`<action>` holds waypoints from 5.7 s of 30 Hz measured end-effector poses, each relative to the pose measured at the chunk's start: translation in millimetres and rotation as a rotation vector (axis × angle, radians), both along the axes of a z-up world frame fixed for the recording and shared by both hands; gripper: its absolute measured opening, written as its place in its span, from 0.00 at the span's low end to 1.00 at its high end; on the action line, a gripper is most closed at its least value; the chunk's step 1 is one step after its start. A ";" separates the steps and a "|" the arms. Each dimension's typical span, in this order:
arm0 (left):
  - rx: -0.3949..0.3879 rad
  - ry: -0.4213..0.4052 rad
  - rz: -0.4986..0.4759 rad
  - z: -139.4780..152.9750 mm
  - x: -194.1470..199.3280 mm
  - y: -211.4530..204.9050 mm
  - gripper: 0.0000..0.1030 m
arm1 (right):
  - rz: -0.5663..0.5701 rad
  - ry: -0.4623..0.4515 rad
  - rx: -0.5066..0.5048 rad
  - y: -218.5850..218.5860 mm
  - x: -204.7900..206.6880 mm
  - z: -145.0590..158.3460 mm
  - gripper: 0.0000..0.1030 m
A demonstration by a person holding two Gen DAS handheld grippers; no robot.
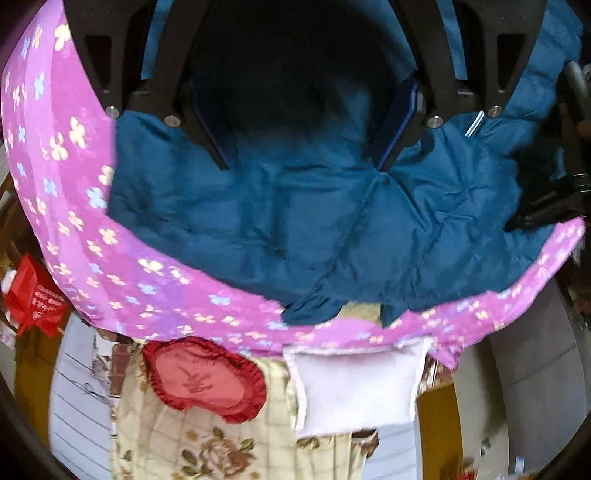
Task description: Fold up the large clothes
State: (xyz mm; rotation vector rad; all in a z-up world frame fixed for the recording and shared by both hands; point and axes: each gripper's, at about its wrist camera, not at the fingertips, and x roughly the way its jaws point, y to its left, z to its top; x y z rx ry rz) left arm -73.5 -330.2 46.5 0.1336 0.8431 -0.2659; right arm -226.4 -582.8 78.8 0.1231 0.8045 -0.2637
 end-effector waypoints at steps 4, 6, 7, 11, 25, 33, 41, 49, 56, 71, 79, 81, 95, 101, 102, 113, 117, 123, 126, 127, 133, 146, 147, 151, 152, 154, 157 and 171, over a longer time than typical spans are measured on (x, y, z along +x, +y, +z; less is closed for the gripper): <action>0.001 -0.003 0.002 -0.3 -0.7 -0.5 0.23 | -0.057 0.021 -0.005 -25.7 -20.2 -5.4 0.78; 0.002 -0.004 0.001 -0.3 -0.7 -0.5 0.23 | -0.076 0.049 -0.002 -36.9 -22.9 -14.9 0.78; 0.003 -0.006 0.000 -0.6 -0.8 -0.4 0.23 | -0.082 0.066 0.009 -42.7 -23.7 -23.2 0.78; 0.005 -0.011 0.000 -0.4 -0.5 0.6 0.23 | -0.083 0.081 0.033 -46.3 -22.9 -39.1 0.78; -0.002 -0.011 0.001 -2.4 -0.7 0.5 0.24 | -0.074 -0.008 -0.027 -23.2 -14.1 -0.8 0.78; -0.018 -0.005 -0.003 -1.2 -0.4 3.0 0.24 | -0.108 0.073 -0.035 -25.2 9.1 -31.2 0.82; -0.057 0.006 -0.028 24.4 -17.3 28.1 0.24 | -0.125 0.031 0.035 -23.5 -30.0 -4.2 0.82; -0.049 -0.011 -0.056 40.9 -63.7 60.0 0.24 | -0.138 0.060 0.121 -19.6 -80.6 5.6 0.82; -0.014 -0.036 -0.084 43.9 -109.2 84.2 0.24 | -0.124 0.099 0.106 1.8 -124.2 9.2 0.82; -0.010 -0.064 -0.093 52.1 -179.3 132.5 0.24 | -0.053 0.123 0.082 65.8 -185.9 3.6 0.82; 0.007 -0.077 -0.091 52.4 -206.2 152.2 0.24 | -0.042 0.130 0.092 83.1 -209.4 -1.3 0.82; 0.021 -0.082 -0.094 50.4 -212.6 155.6 0.24 | -0.042 0.132 0.091 86.2 -214.7 -2.4 0.82; 0.067 -0.060 -0.104 34.2 -241.9 175.3 0.24 | -0.042 0.172 0.084 92.7 -255.4 -12.0 0.85; 0.067 -0.033 -0.098 28.2 -244.3 185.5 0.24 | -0.033 0.194 0.084 95.5 -265.3 -17.0 0.85; 0.069 -0.029 -0.099 27.1 -244.4 186.7 0.24 | -0.029 0.197 0.085 96.4 -266.3 -17.5 0.85; 0.051 0.028 -0.068 16.5 -245.6 216.1 0.24 | -0.013 0.209 0.094 102.5 -277.6 -17.7 0.88; 0.049 0.048 -0.055 12.8 -244.1 227.2 0.24 | -0.020 0.214 0.103 100.0 -280.9 -18.9 0.88; 0.012 0.089 -0.050 8.9 -241.5 244.9 0.24 | -0.031 0.226 0.112 95.1 -287.3 -21.1 0.88; -0.017 0.121 -0.061 7.8 -240.1 253.8 0.24 | -0.039 0.235 0.113 92.1 -290.8 -22.3 0.88; -0.032 0.135 -0.066 7.8 -239.3 258.0 0.24 | -0.041 0.237 0.114 91.2 -292.4 -22.6 0.88; -0.104 0.194 -0.072 8.5 -233.8 283.4 0.25 | -0.058 0.250 0.135 83.5 -302.3 -25.8 0.88; -0.137 0.282 -0.064 -12.2 -230.0 291.3 0.31 | -0.086 0.259 0.232 66.1 -317.3 -38.5 0.88; -0.137 0.284 -0.065 -13.2 -230.1 291.1 0.31 | -0.084 0.259 0.232 66.2 -318.0 -38.8 0.88; -0.147 0.294 -0.063 -16.3 -228.4 292.0 0.33 | -0.089 0.256 0.245 64.5 -321.2 -40.0 0.89; -0.149 0.297 -0.063 -16.9 -228.4 292.2 0.34 | -0.092 0.256 0.252 63.6 -321.8 -40.7 0.89; -0.148 0.295 -0.067 -17.5 -228.7 291.2 0.36 | -0.097 0.255 0.270 61.4 -323.7 -42.8 0.89; -0.137 0.288 -0.077 -18.1 -230.0 288.6 0.40 | -0.110 0.253 0.281 59.0 -326.1 -45.1 0.91; -0.076 0.269 -0.164 -20.4 -242.0 273.9 0.50 | -0.006 0.212 0.393 82.7 -326.3 -48.9 0.94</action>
